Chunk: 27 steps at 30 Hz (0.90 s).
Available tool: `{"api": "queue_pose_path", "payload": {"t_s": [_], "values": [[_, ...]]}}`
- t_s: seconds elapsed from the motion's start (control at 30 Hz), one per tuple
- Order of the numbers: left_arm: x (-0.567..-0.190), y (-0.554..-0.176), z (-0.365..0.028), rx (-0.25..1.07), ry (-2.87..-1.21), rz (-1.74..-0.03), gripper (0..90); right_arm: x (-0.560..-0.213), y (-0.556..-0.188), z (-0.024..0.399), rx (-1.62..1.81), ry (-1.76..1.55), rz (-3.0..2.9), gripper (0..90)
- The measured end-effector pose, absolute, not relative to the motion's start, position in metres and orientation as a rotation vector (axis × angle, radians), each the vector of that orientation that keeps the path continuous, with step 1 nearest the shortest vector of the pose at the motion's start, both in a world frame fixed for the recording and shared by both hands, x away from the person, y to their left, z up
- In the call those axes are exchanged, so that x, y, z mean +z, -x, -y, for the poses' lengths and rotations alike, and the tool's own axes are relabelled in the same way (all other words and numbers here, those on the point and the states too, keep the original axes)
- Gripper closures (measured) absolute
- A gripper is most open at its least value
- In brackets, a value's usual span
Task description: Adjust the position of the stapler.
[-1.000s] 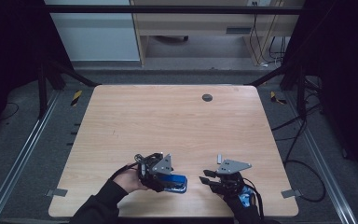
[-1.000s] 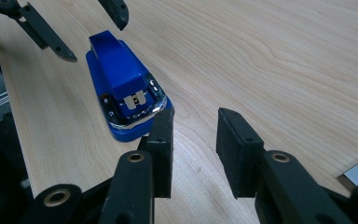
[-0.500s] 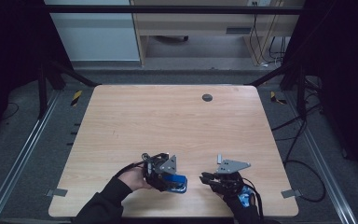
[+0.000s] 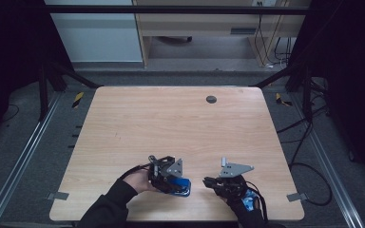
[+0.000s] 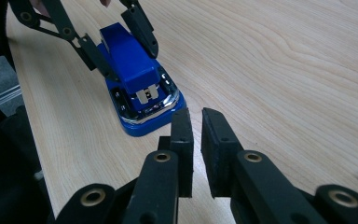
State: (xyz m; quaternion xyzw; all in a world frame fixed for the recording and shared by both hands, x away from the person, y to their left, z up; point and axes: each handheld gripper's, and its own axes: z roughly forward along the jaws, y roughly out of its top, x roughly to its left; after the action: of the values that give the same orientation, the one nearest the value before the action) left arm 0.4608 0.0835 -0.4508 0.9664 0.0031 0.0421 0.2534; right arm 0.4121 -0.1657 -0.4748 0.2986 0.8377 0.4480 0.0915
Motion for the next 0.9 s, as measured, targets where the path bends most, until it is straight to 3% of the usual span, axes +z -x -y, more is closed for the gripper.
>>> {"api": "queue_pose_path", "payload": {"t_s": [0.9], "values": [[-0.4501,-0.4646,-0.0828,0.102,-2.632,0.077,62.9,-0.475,-0.4104,0.1602,1.347,-0.868,-2.506,87.6]]}}
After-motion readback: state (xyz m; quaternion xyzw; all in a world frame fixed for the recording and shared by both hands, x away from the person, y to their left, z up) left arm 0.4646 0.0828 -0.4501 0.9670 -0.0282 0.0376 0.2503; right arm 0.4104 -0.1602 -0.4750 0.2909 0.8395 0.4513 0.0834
